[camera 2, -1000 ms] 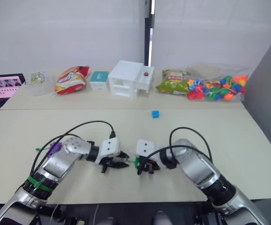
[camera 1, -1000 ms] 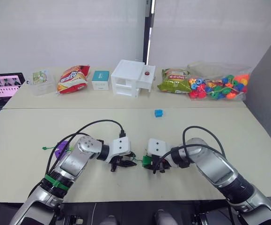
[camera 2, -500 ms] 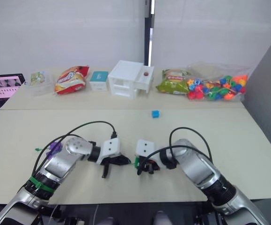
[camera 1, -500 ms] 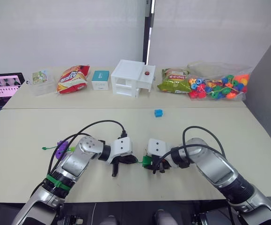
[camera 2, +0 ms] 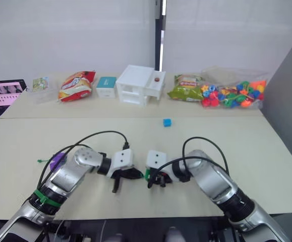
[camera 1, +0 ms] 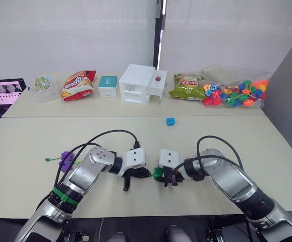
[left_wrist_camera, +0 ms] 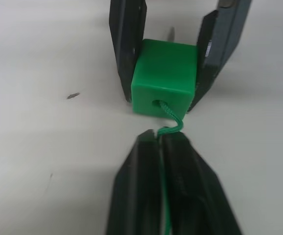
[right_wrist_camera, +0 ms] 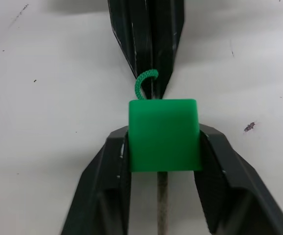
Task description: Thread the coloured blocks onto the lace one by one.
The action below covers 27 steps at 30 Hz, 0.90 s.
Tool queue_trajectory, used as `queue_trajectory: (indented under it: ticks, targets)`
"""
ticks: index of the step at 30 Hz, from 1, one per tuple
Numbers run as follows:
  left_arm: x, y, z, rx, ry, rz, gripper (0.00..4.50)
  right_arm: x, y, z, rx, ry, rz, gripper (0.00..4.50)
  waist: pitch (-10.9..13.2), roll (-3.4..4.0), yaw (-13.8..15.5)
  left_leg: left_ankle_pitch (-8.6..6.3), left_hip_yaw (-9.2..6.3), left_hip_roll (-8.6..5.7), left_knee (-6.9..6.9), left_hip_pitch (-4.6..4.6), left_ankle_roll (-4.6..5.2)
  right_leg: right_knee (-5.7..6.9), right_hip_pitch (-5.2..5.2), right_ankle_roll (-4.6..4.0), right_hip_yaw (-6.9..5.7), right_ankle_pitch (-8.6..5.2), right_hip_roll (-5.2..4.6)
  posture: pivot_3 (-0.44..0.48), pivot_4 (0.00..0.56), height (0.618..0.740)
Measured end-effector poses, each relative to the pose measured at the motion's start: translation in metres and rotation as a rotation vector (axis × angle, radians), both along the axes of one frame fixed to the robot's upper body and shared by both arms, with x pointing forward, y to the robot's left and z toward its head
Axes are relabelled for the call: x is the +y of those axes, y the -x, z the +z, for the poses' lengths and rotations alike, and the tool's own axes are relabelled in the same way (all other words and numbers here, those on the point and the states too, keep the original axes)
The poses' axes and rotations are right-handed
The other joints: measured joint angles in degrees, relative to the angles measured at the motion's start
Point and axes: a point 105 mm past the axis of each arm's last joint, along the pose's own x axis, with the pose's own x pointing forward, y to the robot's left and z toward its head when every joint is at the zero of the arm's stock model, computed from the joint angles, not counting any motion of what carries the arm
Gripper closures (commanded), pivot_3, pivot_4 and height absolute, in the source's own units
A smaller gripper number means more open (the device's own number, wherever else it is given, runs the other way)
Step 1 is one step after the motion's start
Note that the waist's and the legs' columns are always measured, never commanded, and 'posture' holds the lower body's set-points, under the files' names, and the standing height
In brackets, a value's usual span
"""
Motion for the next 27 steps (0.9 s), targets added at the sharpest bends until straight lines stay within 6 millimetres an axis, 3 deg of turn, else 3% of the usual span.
queue_trajectory:
  ticks: [5,9,13,17,20,23,27]
  targets:
    - [0.009,0.009,0.017,0.007,-0.001,-0.040,1.60,-0.004,0.000,0.001,0.010,-0.029,-0.032,0.00,0.0,0.00,0.0,-0.01,-0.01,0.00,-0.02,-0.03,0.01,-0.03,-0.01,0.00,0.00,0.00,-0.01,0.000,0.150,0.740]
    - [0.011,0.013,0.025,-0.012,-0.016,-0.072,0.30,-0.016,0.009,0.003,0.028,-0.040,-0.062,0.00,0.0,0.00,0.3,0.00,0.00,-0.02,0.01,-0.12,0.00,-0.07,-0.03,0.00,-0.01,0.00,-0.03,0.000,0.150,0.740]
    - [0.000,0.009,0.030,-0.059,-0.015,-0.095,0.30,-0.035,0.017,0.009,0.009,-0.042,-0.095,0.00,0.0,-0.01,0.9,0.00,0.01,-0.02,0.02,-0.13,0.01,-0.10,0.00,0.01,-0.02,0.00,-0.03,0.000,0.150,0.740]
    - [-0.020,0.001,0.029,-0.094,-0.009,-0.114,0.30,-0.039,0.020,0.003,0.022,-0.059,-0.125,0.00,0.0,-0.02,0.9,0.00,0.00,-0.01,0.02,-0.10,0.01,-0.08,0.01,0.01,-0.02,0.00,0.00,0.000,0.150,0.740]
    - [-0.038,-0.002,0.015,-0.091,-0.022,-0.124,0.30,-0.042,0.020,-0.001,0.016,-0.065,-0.136,0.00,0.0,-0.02,1.0,0.00,0.03,-0.02,0.05,-0.11,0.01,-0.09,0.01,0.01,-0.01,0.00,-0.01,0.000,0.150,0.740]
    - [-0.042,-0.002,-0.002,-0.069,-0.059,-0.129,0.30,-0.044,0.017,-0.004,0.005,-0.066,-0.150,0.00,0.0,-0.03,0.8,0.00,0.02,0.00,0.04,-0.13,0.01,-0.07,-0.04,0.00,-0.01,0.00,0.01,0.000,0.150,0.740]
    - [-0.042,-0.002,-0.003,-0.068,-0.056,-0.133,1.49,-0.045,0.014,-0.004,-0.012,-0.070,-0.151,0.00,0.0,-0.02,0.8,0.00,0.02,-0.02,0.05,-0.09,0.01,-0.07,0.02,0.01,-0.01,0.00,-0.01,0.000,0.150,0.740]
